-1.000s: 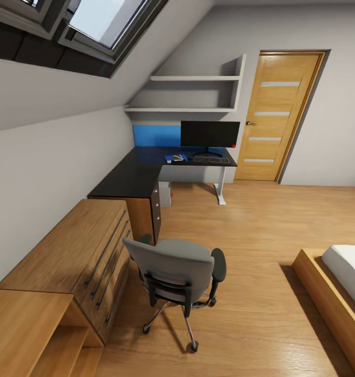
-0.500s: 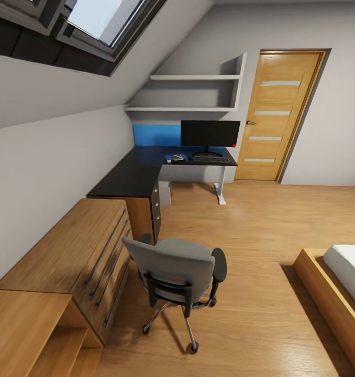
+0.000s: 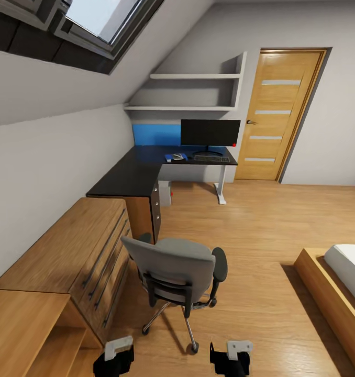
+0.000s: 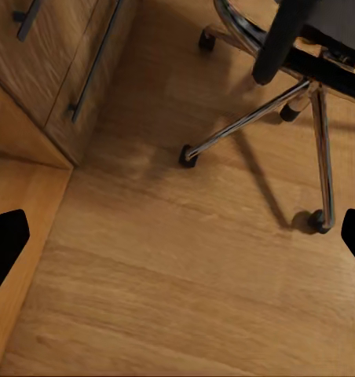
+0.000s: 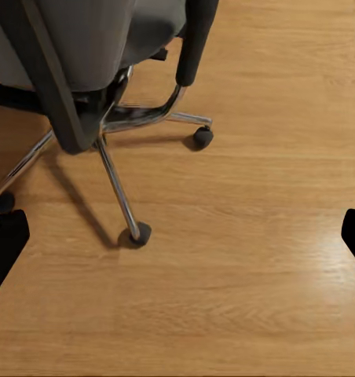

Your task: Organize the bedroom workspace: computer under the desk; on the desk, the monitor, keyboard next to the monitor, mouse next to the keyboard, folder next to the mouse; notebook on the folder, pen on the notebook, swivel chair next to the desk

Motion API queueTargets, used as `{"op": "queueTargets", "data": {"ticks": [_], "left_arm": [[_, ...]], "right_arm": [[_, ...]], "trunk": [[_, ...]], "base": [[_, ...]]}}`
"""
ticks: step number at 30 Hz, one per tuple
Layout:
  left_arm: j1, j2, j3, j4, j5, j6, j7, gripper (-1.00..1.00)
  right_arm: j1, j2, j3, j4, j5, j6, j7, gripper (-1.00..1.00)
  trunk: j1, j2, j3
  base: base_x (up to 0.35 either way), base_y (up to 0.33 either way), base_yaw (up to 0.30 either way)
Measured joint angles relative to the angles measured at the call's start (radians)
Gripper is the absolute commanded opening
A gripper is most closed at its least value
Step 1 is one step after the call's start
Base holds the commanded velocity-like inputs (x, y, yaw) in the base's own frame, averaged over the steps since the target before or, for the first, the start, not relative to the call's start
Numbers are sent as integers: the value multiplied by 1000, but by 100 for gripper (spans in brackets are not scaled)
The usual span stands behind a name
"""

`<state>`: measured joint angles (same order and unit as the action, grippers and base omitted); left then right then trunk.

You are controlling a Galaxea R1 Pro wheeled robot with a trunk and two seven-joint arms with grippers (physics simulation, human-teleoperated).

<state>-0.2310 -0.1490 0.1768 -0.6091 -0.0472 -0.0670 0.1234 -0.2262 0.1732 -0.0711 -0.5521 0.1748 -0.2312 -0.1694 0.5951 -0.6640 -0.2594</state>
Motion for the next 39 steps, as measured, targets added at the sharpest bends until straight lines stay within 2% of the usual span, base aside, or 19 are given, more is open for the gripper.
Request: {"op": "queueTargets", "data": {"ticks": [6,9,15,20,34,39], "left_arm": [[-81,2,1,0,1,47,1,100],[-93,5,3,1,1,63,1,100],[-99,12,7,2,1,69,-3,100],[-100,37,10,5,3,69,-5,100],[-100,41,12,13,2,66,-2,100],[-100,41,12,39,2,65,-2,100]], "right_arm": [[-69,0,0,-3,-1,13,0,100],[-82,0,0,-5,-1,13,2,100],[-88,0,0,4,-2,6,32,100],[-89,0,-2,23,0,4,83,100],[-89,0,-4,22,1,-4,84,100],[-89,0,-4,25,2,-21,83,100]], "trunk": [[23,-42,-19],[35,-63,-28],[58,-105,-47],[77,-140,-63],[130,-238,-107],[150,-274,-123]], "base": [[0,0,0],[0,0,0],[0,0,0],[0,0,0],[0,0,0],[-65,0,0]]}}
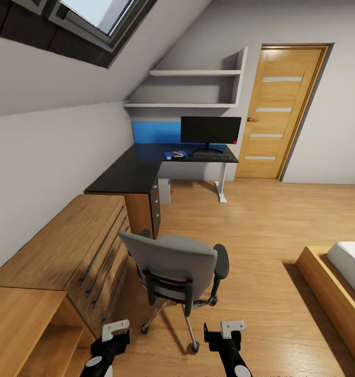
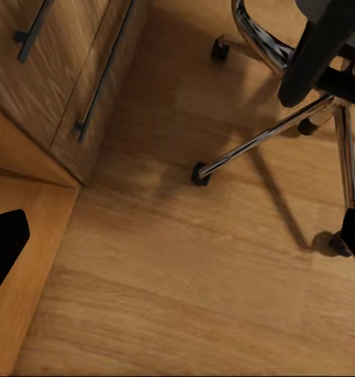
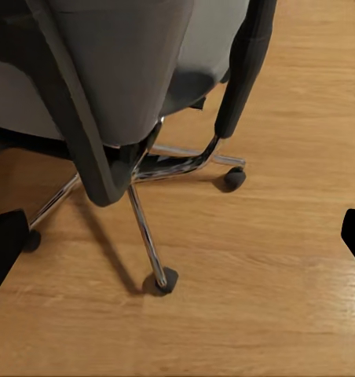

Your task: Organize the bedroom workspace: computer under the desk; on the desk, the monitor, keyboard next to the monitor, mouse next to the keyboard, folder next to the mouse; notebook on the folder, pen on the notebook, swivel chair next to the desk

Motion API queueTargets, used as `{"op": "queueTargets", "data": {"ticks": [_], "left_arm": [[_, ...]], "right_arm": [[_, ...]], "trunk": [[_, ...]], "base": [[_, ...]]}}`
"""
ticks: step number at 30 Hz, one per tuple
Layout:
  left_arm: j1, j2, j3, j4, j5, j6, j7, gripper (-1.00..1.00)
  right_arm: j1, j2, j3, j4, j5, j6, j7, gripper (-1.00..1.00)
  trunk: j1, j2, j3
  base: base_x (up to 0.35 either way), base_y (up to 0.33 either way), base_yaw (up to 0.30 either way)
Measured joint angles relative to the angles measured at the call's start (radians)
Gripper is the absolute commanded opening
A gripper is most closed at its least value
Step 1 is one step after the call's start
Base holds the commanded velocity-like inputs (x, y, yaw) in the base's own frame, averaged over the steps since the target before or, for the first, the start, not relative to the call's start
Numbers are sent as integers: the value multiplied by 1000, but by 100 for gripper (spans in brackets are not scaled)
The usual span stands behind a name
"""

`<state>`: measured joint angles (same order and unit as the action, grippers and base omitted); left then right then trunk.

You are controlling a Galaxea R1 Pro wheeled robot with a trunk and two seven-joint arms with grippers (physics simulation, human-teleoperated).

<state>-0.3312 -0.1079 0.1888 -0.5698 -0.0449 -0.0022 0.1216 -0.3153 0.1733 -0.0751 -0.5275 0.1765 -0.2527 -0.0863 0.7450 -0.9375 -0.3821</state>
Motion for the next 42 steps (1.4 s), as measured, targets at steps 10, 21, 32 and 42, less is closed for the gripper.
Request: {"op": "queueTargets", "data": {"ticks": [10,21,32,42], "left_arm": [[0,1,1,9,0,-1,-3,100],[0,6,1,9,0,-2,-5,100],[0,7,1,9,-1,-1,-1,100],[0,8,2,8,-1,-1,-4,100]], "right_arm": [[0,0,-1,2,-1,-3,0,100],[0,0,-1,2,-1,-5,0,100],[0,0,0,3,-1,-5,0,100],[0,0,-1,4,-3,-5,0,100]], "trunk": [[38,-70,-31],[80,-147,-60],[122,-224,-92],[161,-294,-124]], "base": [[-109,0,0],[-2,0,-142],[0,0,-21],[0,98,0]]}}
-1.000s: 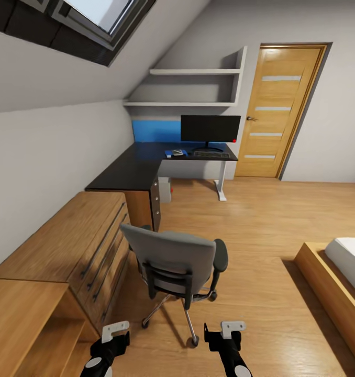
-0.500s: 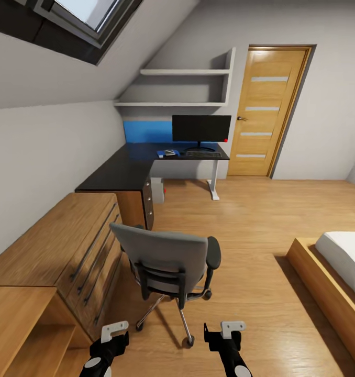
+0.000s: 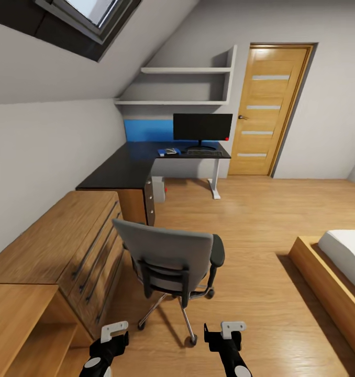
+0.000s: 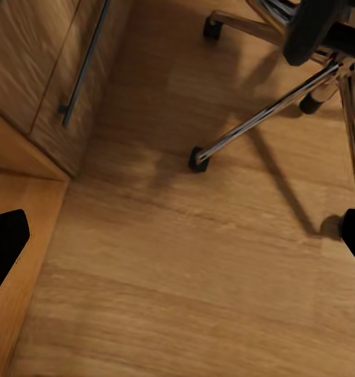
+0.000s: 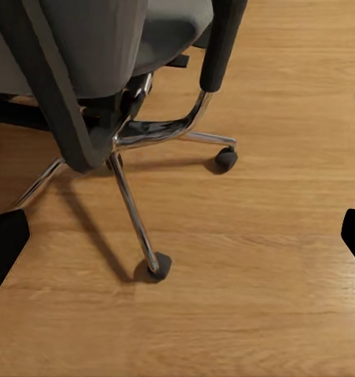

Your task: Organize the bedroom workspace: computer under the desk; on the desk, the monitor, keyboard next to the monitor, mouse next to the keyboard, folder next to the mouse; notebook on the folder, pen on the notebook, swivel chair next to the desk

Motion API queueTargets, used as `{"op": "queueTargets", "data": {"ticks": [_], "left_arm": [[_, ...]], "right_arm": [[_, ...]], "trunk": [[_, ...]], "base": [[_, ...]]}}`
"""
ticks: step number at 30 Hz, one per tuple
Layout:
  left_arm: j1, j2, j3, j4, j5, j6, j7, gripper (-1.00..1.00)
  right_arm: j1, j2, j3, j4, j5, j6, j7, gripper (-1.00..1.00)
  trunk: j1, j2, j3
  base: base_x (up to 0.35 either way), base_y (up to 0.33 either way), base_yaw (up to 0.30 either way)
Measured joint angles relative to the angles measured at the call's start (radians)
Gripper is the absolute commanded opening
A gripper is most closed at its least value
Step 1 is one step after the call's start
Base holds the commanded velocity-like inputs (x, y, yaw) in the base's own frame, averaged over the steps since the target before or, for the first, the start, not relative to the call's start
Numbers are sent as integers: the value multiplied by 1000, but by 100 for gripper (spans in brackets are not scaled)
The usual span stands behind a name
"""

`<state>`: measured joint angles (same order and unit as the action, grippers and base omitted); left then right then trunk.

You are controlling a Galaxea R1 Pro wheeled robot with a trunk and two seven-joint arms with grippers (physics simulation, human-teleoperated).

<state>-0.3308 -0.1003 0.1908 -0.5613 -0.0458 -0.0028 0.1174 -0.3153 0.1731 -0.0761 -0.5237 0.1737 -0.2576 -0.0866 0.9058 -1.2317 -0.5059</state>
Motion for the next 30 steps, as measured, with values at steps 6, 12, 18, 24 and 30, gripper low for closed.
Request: {"op": "queueTargets", "data": {"ticks": [6,12,18,24,30], "left_arm": [[0,0,0,0,0,0,0,100],[0,1,0,0,0,0,0,100],[0,2,0,0,1,1,-1,100],[0,2,-1,0,0,1,-1,100],[-1,-3,-4,2,1,-1,-2,100]], "right_arm": [[0,0,-1,0,0,0,0,100],[0,0,0,0,0,0,0,100],[0,0,0,0,0,0,0,100],[0,0,-1,0,-1,0,0,100],[0,0,4,0,5,-23,1,100]], "trunk": [[23,-42,-19],[46,-84,-38],[69,-126,-56],[92,-168,-75],[115,-210,-94]], "base": [[0,70,0],[0,64,0],[0,191,0],[0,27,0],[0,0,0]]}}
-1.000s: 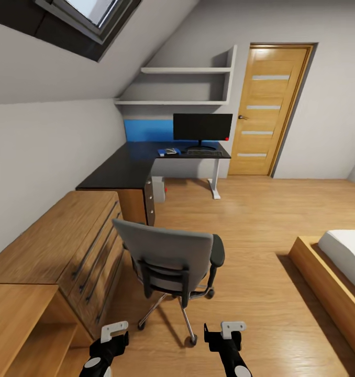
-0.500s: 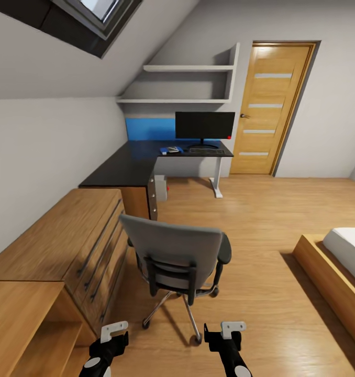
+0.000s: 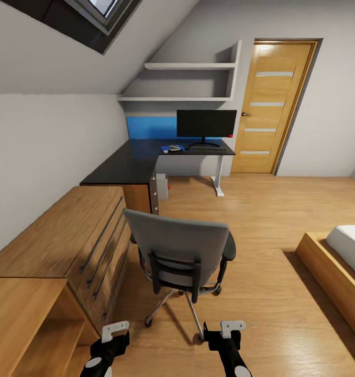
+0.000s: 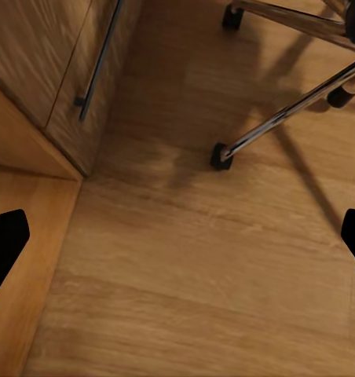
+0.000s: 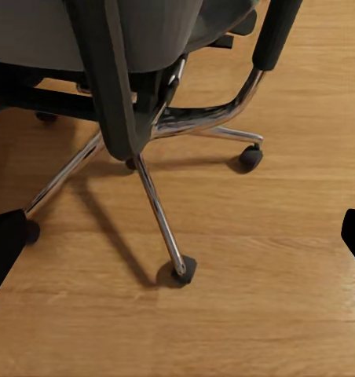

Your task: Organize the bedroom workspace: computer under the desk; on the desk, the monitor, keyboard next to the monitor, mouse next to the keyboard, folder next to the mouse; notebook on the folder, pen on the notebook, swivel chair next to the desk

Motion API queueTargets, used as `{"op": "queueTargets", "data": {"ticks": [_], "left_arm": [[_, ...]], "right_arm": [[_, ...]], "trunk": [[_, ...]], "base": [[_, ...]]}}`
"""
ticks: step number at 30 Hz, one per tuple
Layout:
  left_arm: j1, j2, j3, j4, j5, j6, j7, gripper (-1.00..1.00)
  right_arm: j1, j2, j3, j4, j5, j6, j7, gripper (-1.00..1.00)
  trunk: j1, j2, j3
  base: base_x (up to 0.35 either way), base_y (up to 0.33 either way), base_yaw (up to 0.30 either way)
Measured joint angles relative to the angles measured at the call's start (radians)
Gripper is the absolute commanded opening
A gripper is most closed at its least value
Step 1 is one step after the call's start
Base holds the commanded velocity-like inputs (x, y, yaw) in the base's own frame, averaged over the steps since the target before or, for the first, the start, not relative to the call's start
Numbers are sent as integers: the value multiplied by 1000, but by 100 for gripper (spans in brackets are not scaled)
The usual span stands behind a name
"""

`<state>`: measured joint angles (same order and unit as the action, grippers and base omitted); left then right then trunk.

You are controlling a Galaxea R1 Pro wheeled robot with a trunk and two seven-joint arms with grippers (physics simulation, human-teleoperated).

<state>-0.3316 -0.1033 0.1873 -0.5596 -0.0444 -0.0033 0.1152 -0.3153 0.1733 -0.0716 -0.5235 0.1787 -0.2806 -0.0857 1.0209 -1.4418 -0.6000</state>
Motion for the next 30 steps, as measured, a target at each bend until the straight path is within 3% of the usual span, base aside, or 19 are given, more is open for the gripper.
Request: {"op": "queueTargets", "data": {"ticks": [5,9,14,17,22,24,27,30], "left_arm": [[-1,-19,-6,-27,-2,5,-1,100],[-2,-36,-10,-93,-4,14,0,100],[-17,-40,-17,-141,-5,18,-2,100],[-34,-42,-47,-166,-5,20,1,100],[-72,-46,-68,-194,-3,21,2,100],[-85,-45,-70,-221,-2,53,2,100],[-91,-45,-70,-265,0,153,2,100],[-92,-46,-70,-286,0,188,6,100]], "right_arm": [[-15,0,1,-6,1,-7,-7,100],[-72,0,1,-6,-1,-7,-30,100],[-90,0,1,-8,-3,-6,-37,100],[-94,0,1,-8,-4,-6,-37,100],[-95,0,1,-11,-6,-6,-38,100],[-95,0,0,-11,-7,-7,-38,100],[-95,0,1,-13,-8,-6,-40,100],[-97,0,6,-18,-8,16,-40,100]], "trunk": [[19,-35,-16],[34,-63,-28],[54,-98,-44],[65,-119,-53],[84,-154,-69],[92,-168,-75],[104,-189,-85],[115,-210,-94]], "base": [[0,0,0],[0,0,0],[0,0,0],[0,0,0],[0,0,0],[0,0,0],[0,0,0],[0,0,0]]}}
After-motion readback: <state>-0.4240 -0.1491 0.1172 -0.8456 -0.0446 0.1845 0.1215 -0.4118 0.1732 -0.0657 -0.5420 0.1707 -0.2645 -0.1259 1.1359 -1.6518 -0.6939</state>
